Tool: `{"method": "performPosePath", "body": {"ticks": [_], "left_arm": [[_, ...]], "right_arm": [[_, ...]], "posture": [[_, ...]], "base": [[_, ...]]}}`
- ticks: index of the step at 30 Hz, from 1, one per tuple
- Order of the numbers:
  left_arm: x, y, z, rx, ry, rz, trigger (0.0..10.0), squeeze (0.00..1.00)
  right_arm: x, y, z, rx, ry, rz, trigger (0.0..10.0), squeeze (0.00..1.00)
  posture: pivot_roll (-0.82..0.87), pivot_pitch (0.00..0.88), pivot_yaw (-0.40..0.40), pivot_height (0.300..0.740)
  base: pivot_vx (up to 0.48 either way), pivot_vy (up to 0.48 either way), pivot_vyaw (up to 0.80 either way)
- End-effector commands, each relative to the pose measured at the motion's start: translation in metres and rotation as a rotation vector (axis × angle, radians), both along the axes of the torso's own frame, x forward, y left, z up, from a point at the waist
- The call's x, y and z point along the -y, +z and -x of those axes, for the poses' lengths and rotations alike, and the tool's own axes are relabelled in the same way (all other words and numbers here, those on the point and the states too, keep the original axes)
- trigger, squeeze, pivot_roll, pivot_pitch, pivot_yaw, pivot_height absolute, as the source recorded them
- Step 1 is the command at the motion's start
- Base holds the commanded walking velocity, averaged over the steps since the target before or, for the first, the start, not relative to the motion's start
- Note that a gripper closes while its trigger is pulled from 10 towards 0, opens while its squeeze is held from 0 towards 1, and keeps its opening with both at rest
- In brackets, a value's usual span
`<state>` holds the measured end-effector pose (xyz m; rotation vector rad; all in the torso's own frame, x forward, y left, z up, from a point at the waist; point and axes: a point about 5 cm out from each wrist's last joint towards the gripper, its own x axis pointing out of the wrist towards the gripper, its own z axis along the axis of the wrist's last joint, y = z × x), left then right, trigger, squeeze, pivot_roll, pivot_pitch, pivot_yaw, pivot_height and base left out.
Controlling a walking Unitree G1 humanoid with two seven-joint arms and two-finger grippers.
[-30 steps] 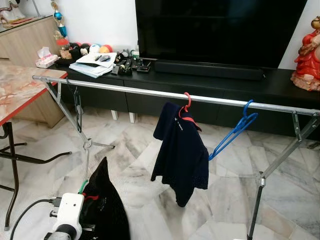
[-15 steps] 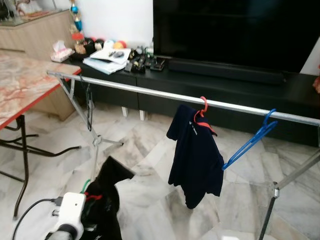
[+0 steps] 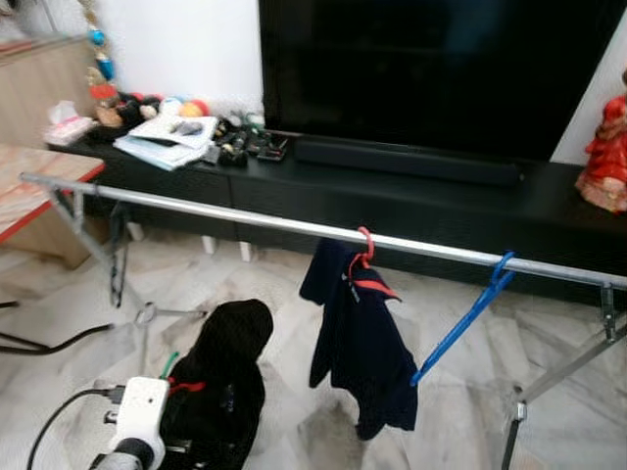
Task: Hang hanger
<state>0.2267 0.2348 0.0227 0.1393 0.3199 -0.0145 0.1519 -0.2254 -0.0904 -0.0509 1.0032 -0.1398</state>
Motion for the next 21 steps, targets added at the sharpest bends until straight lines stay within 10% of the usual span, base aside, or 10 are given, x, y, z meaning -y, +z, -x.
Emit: {"method": "performPosePath", "body": {"ticks": [1, 21], "left_arm": [[0.004, 0.005, -0.004, 0.028, -0.015, 0.012, 10.0, 0.0], [0.005, 0.017, -0.013, 0.048, -0.157, -0.032, 10.0, 0.0]], "right_arm": [[0.008, 0.0, 0.005, -0.006, -0.023, 0.005, 10.0, 0.0], [-0.053, -0.001, -0.019, 0.004, 0.013, -0.031, 10.0, 0.0]], "posture": [[0.07, 0.037, 0.032, 0.74], [0.08, 0.055, 0.031, 0.74]], "base": [[0.36, 0.0, 0.0], [0.197, 0.0, 0.0]]}}
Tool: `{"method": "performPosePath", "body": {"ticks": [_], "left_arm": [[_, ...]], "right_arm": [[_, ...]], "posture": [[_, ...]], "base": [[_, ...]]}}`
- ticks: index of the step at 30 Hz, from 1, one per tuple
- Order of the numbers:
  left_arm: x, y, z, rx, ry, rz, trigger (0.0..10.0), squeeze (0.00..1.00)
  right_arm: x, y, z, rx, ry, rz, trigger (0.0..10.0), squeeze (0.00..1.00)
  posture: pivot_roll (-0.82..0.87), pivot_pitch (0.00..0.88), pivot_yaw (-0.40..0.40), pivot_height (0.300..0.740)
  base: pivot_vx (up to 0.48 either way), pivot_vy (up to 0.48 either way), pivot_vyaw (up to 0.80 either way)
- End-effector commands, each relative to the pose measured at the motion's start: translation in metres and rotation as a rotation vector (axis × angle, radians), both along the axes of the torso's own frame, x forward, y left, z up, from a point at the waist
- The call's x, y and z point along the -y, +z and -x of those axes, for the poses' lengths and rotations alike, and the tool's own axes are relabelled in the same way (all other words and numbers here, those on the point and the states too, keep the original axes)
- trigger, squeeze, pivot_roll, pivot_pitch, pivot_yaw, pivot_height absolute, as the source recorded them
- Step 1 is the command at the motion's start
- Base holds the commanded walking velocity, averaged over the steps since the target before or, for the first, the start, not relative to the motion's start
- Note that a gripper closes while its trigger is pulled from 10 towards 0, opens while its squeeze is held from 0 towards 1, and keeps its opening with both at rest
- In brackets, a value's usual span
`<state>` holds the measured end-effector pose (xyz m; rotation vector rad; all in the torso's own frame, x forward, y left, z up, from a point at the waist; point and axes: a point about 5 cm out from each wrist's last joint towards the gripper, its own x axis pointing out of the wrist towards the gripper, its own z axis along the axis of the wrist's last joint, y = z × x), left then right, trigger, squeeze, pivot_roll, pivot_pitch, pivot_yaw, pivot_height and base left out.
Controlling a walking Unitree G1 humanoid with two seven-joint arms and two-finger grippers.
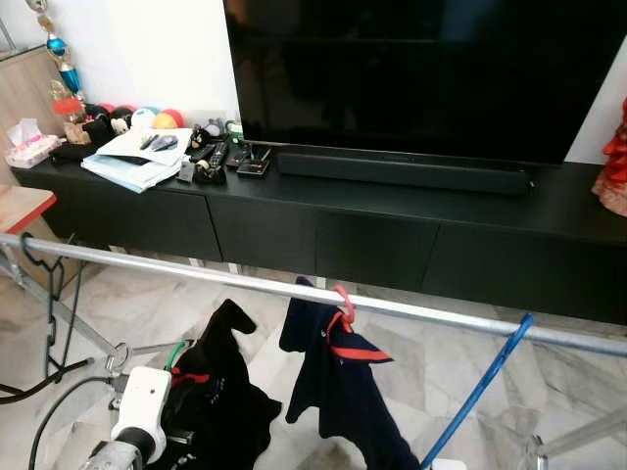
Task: Hang hanger
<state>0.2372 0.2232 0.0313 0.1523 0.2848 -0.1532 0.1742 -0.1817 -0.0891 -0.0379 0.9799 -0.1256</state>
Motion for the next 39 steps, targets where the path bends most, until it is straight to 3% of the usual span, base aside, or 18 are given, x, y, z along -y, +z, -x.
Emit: {"method": "performPosePath", "body": {"ticks": [1, 6, 8, 13, 20, 31, 34, 39], "left_arm": [[-0.009, 0.01, -0.005, 0.032, -0.016, -0.045, 10.0, 0.0], [-0.018, 0.026, -0.021, 0.077, -0.051, -0.077, 10.0, 0.0], [-0.016, 0.039, -0.033, 0.097, -0.148, -0.1, 10.0, 0.0], [-0.006, 0.049, -0.048, 0.087, -0.299, -0.146, 10.0, 0.0], [0.0, 0.057, -0.071, 0.1, -0.261, -0.185, 10.0, 0.0], [-0.002, 0.066, -0.093, 0.137, -0.115, -0.148, 10.0, 0.0], [-0.003, 0.068, -0.094, 0.145, -0.119, -0.153, 10.0, 0.0], [0.001, 0.074, -0.091, 0.175, -0.231, -0.131, 10.0, 0.0]], "right_arm": [[-0.011, -0.002, 0.002, -0.02, 0.006, -0.016, 10.0, 0.0], [-0.013, 0.0, -0.003, -0.011, 0.008, -0.015, 10.0, 0.0], [-0.008, 0.001, -0.005, -0.004, 0.004, -0.009, 10.0, 0.0], [0.005, 0.002, -0.003, 0.0, -0.009, 0.0, 10.0, 0.0], [0.014, -0.001, 0.008, -0.006, -0.022, 0.001, 10.0, 0.0], [0.002, -0.006, 0.015, -0.024, -0.021, -0.012, 10.0, 0.0], [-0.003, -0.006, 0.015, -0.029, -0.018, -0.016, 10.0, 0.0], [-0.006, -0.007, 0.015, -0.033, -0.018, -0.019, 10.0, 0.0]], "posture": [[0.08, 0.055, 0.031, 0.74], [0.09, 0.06, 0.028, 0.74], [0.09, 0.062, 0.03, 0.74], [0.09, 0.064, 0.033, 0.74], [0.08, 0.062, 0.035, 0.74], [0.08, 0.065, 0.034, 0.74], [0.08, 0.066, 0.035, 0.74], [0.08, 0.069, 0.036, 0.74]], "base": [[0.0, 0.0, 0.0], [0.0, 0.0, 0.0], [0.0, 0.0, 0.0], [0.0, 0.0, 0.0], [0.0, 0.0, 0.0], [0.0, 0.0, 0.0], [0.0, 0.0, 0.0], [0.0, 0.0, 0.0]]}}
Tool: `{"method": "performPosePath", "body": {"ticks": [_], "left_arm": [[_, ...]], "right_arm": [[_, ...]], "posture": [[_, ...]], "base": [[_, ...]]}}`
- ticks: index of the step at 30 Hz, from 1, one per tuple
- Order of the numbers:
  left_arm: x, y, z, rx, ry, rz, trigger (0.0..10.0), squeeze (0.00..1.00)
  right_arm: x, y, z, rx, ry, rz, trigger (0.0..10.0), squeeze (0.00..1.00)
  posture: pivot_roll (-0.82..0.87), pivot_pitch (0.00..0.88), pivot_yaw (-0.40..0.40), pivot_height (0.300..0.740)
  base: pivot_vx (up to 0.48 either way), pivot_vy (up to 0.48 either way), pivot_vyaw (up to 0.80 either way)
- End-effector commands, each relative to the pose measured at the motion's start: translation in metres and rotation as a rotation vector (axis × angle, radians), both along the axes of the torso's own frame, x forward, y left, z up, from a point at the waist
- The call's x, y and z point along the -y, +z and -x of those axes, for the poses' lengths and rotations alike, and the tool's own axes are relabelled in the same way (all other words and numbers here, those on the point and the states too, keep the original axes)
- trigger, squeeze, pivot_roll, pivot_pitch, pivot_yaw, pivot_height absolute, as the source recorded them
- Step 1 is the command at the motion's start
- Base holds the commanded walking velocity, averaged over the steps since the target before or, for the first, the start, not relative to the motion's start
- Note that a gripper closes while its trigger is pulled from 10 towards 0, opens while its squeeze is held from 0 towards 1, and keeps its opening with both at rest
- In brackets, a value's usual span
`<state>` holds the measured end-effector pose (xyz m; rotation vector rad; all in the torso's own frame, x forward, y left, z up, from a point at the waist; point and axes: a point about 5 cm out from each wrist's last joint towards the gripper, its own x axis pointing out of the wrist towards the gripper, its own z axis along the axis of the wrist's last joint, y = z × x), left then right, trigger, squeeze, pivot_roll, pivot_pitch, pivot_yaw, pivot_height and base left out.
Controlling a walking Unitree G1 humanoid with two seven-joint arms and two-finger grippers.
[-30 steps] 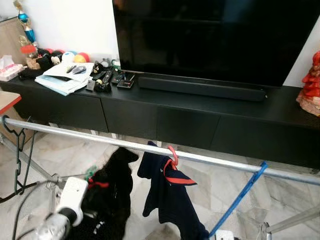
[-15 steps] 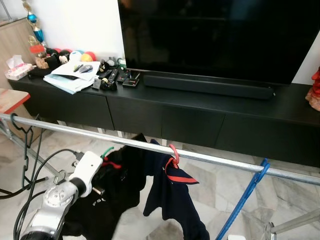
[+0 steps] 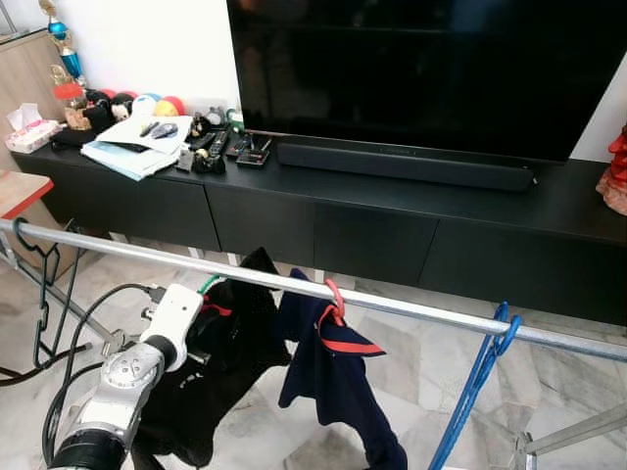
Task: Hang hanger
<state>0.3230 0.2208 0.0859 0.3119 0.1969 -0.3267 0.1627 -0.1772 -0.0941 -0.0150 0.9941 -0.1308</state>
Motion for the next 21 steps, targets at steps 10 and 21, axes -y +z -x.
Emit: {"method": "performPosePath", "body": {"ticks": [10, 21], "left_arm": [[-0.007, 0.029, -0.004, 0.115, -0.078, -0.026, 10.0, 0.0], [-0.023, 0.04, -0.015, 0.178, 0.106, 0.004, 10.0, 0.0]], "right_arm": [[-0.007, -0.003, 0.005, -0.026, 0.003, -0.006, 10.0, 0.0], [-0.008, -0.003, 0.007, -0.025, -0.002, -0.006, 10.0, 0.0]], "posture": [[0.08, 0.065, 0.038, 0.74], [0.08, 0.059, 0.042, 0.74]], "base": [[0.0, 0.0, 0.0], [0.0, 0.0, 0.0]]}}
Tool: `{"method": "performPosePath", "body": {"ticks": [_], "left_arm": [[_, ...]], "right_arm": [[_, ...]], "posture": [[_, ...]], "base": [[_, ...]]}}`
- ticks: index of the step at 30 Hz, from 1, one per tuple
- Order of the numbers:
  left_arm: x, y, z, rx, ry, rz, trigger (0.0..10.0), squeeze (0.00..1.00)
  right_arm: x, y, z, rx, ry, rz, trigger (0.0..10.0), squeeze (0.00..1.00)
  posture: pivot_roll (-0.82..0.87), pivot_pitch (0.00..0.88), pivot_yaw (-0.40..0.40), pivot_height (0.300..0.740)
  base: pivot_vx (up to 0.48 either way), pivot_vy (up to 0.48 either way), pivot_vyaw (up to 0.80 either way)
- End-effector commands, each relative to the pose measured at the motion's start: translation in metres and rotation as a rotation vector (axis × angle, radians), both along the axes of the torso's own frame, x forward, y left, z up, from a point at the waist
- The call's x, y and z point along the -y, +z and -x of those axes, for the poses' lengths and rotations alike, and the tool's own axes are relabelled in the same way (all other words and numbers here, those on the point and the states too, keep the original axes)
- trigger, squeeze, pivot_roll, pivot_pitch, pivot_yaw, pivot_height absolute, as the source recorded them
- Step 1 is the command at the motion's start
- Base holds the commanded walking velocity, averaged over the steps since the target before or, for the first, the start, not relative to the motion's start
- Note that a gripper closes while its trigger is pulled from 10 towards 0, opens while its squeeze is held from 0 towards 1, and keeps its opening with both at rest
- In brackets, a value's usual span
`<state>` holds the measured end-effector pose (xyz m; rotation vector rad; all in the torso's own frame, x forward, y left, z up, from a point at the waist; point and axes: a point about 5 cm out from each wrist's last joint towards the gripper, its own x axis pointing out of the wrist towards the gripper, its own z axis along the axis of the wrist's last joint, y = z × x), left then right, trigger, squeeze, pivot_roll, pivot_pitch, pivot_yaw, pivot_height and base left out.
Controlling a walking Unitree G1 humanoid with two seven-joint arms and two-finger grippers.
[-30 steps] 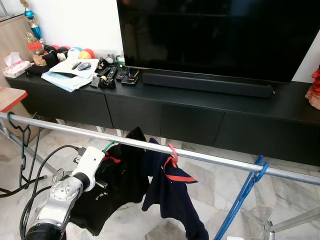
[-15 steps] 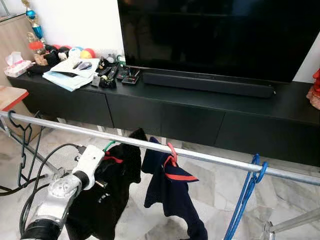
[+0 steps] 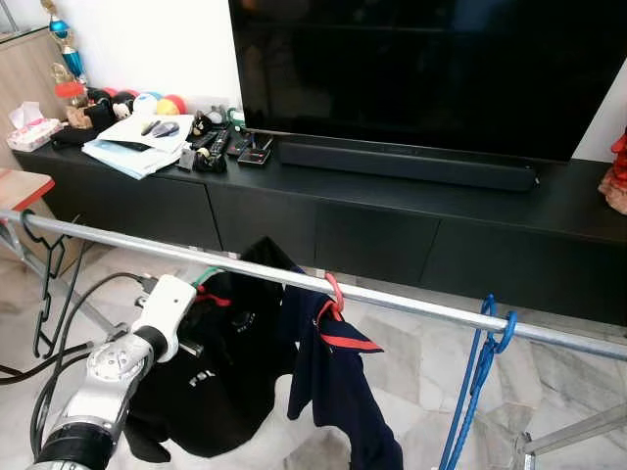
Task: Hang hanger
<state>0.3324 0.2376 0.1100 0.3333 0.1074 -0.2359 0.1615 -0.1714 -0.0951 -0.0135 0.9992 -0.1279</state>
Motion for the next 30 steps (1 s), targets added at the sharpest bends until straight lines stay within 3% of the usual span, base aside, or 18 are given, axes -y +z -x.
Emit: {"method": "performPosePath", "body": {"ticks": [1, 6, 14, 20, 25, 30], "left_arm": [[-0.006, 0.016, -0.006, 0.076, 0.031, 0.022, 10.0, 0.0], [-0.003, 0.02, -0.005, 0.1, -0.005, 0.057, 10.0, 0.0], [-0.008, 0.013, -0.011, 0.038, 0.08, -0.018, 10.0, 0.0], [-0.009, 0.005, -0.019, -0.054, 0.156, -0.065, 10.0, 0.0], [-0.003, 0.002, -0.023, -0.101, 0.148, -0.088, 10.0, 0.0], [-0.007, -0.011, -0.017, -0.199, 0.146, -0.113, 10.0, 0.0]], "right_arm": [[-0.002, -0.002, 0.005, -0.02, -0.004, -0.003, 10.0, 0.0], [-0.001, -0.003, 0.006, -0.02, -0.005, -0.001, 10.0, 0.0], [-0.002, -0.005, 0.013, -0.027, -0.002, -0.003, 10.0, 0.0], [0.004, -0.003, 0.007, -0.016, -0.001, 0.004, 10.0, 0.0], [0.009, 0.001, 0.0, -0.006, -0.006, 0.008, 10.0, 0.0], [0.01, 0.001, -0.001, -0.009, -0.009, 0.007, 10.0, 0.0]], "posture": [[0.08, 0.059, 0.042, 0.74], [0.08, 0.057, 0.041, 0.74], [0.08, 0.058, 0.04, 0.74], [0.07, 0.065, 0.039, 0.74], [0.07, 0.066, 0.042, 0.74], [0.08, 0.069, 0.044, 0.74]], "base": [[0.0, 0.0, 0.0], [0.0, 0.0, 0.0], [0.0, 0.0, 0.0], [0.0, 0.0, 0.0], [0.0, 0.0, 0.0], [0.0, 0.0, 0.0]]}}
